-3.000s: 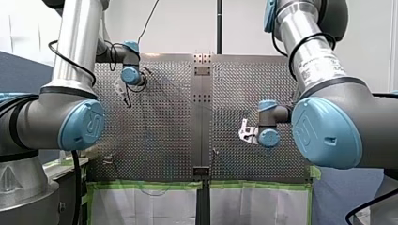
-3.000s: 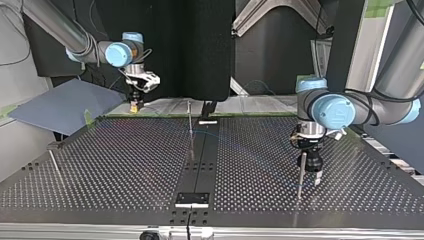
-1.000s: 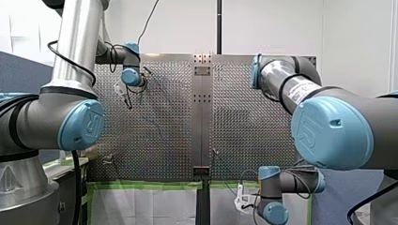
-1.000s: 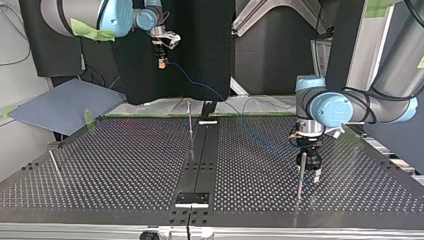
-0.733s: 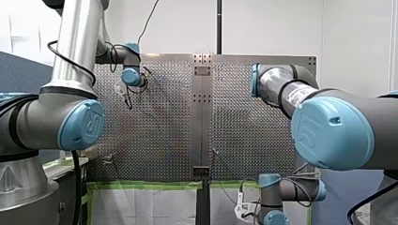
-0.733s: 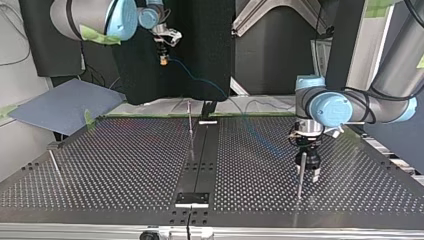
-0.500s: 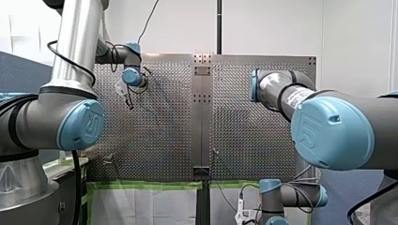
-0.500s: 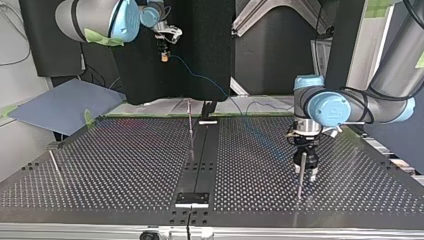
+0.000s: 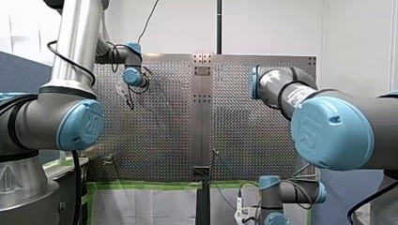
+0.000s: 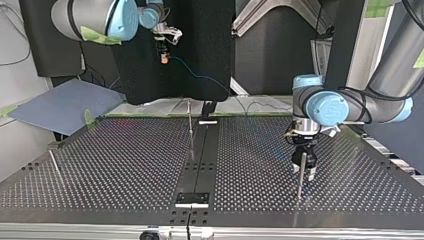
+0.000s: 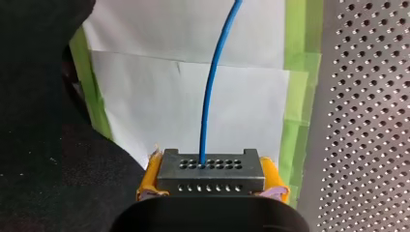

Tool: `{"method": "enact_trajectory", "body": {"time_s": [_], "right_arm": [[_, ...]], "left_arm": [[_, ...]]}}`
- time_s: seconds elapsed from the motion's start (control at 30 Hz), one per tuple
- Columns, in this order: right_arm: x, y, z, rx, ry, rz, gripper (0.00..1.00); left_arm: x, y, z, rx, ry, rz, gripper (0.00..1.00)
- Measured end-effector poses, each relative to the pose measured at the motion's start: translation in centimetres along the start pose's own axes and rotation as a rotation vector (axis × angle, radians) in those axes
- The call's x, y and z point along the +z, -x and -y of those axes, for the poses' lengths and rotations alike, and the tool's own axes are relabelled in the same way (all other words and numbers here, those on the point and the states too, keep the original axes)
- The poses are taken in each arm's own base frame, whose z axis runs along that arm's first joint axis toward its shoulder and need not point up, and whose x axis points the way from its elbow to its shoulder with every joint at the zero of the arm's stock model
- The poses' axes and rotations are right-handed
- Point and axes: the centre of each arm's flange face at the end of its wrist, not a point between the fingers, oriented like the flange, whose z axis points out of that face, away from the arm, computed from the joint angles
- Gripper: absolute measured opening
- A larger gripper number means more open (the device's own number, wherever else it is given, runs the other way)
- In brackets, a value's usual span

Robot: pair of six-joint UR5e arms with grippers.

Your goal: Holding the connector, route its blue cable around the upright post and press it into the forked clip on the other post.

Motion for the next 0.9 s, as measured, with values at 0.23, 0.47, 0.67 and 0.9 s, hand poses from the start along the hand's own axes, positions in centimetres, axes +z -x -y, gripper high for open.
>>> {"method": "enact_trajectory", "body": {"time_s": [0.23, 0.47, 0.67, 0.9], "right_arm": [[-1.0, -1.9, 0.3, 0.004, -0.002, 0.019, 0.0], [-1.9, -3.8, 0.5, 0.02, 0.001, 0.044, 0.0], [-2.6, -6.1, 0.3, 0.073, 0.024, 0.042, 0.0], [-2.0, -9.5, 0.0, 0.128, 0.024, -0.003, 0.0]], "left_arm": [[0.0, -0.1, 0.1, 0.0, -0.002, -0.001, 1.0], [-0.1, -0.2, 0.3, 0.0, -0.003, -0.003, 1.0], [-0.1, -0.2, 0.3, -0.001, -0.003, -0.002, 1.0], [-0.2, -0.2, 0.4, -0.001, -0.005, -0.002, 1.0]]}}
